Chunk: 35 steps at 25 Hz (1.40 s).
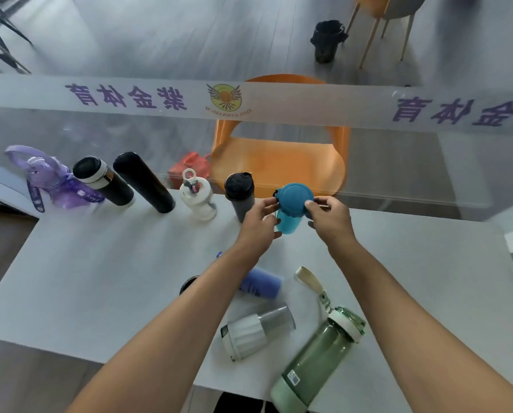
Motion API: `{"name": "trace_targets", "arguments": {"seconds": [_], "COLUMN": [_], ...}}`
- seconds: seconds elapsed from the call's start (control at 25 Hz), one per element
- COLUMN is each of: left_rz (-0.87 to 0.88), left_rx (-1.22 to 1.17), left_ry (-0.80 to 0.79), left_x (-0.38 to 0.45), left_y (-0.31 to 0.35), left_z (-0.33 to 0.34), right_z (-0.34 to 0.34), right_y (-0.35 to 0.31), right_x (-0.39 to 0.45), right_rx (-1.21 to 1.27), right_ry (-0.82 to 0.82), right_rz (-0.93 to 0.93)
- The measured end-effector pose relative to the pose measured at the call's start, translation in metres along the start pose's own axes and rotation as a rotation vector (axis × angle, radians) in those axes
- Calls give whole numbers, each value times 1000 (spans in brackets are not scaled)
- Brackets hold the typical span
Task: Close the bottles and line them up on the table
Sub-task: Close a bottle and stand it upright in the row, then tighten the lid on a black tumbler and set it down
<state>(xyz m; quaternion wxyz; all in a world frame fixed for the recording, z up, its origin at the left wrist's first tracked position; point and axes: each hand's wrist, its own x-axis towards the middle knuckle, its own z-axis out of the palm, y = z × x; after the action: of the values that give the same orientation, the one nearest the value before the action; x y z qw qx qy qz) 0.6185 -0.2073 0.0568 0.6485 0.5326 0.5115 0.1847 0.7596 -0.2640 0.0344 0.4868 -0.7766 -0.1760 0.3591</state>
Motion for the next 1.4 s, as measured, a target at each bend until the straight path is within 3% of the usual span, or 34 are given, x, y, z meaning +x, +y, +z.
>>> {"name": "trace_targets", "arguments": {"seconds": [0.76, 1.4], "left_rz": [-134, -53], "left_rx": [-9, 136], "left_ry": [-7, -9], "left_x": [49, 16], "left_y": [-19, -18], "left_z": [5, -1], "right_z": [21, 4], "right_y": [16, 24], "right_x": [51, 22], "right_rx": [-67, -90], "right_ry": [10, 37], "right_rz": [103, 59]}}
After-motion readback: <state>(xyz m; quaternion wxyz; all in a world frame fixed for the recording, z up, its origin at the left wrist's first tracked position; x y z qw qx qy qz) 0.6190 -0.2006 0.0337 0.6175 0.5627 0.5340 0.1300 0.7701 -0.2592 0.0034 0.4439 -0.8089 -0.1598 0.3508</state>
